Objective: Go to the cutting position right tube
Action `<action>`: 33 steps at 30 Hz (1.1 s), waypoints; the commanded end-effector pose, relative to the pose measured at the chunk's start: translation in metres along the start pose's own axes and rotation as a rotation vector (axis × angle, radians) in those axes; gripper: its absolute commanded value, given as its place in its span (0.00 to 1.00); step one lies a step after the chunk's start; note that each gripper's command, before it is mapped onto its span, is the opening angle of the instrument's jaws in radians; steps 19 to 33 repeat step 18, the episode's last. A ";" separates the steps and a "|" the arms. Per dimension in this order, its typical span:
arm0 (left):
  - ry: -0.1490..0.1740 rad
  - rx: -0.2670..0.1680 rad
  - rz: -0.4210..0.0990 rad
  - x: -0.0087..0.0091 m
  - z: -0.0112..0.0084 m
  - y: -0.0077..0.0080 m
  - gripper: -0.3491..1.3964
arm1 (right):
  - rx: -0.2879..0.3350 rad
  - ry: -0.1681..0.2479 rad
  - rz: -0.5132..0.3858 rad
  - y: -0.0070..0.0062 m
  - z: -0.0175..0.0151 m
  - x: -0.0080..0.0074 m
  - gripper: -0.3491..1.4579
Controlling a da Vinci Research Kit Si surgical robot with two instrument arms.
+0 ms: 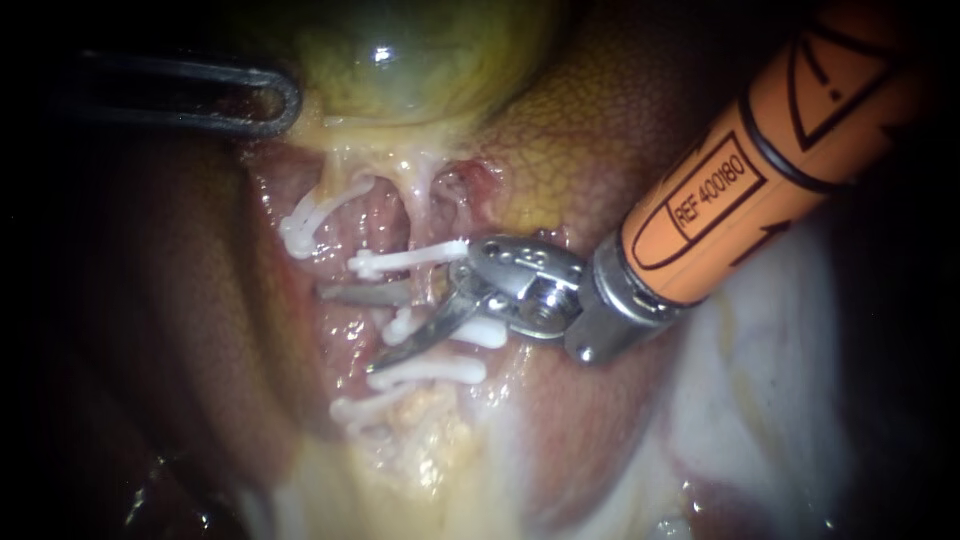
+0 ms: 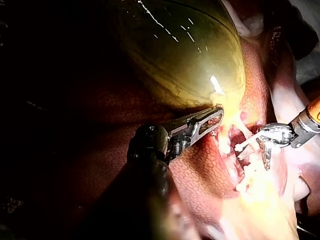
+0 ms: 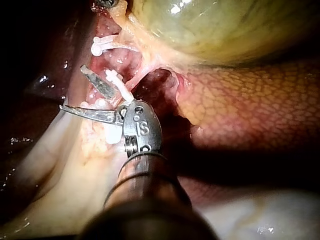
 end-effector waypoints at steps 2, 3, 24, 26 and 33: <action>0.000 0.000 0.000 0.0000 0.0000 0.0000 0.00 | 0.002 0.002 0.004 -0.0003 0.0000 0.0007 0.78; 0.000 0.000 0.000 0.0000 0.0000 0.0000 0.00 | 0.002 0.003 0.006 -0.0004 0.0000 0.0009 0.78; 0.000 0.000 0.000 0.0000 0.0000 0.0000 0.00 | -0.003 0.003 0.006 -0.0004 -0.0002 0.0010 0.79; 0.000 0.000 0.000 0.0000 0.0000 0.0000 0.00 | -0.003 0.003 0.006 -0.0004 -0.0002 0.0010 0.79; 0.000 0.000 0.000 0.0000 0.0000 0.0000 0.00 | -0.003 0.003 0.006 -0.0004 -0.0002 0.0010 0.79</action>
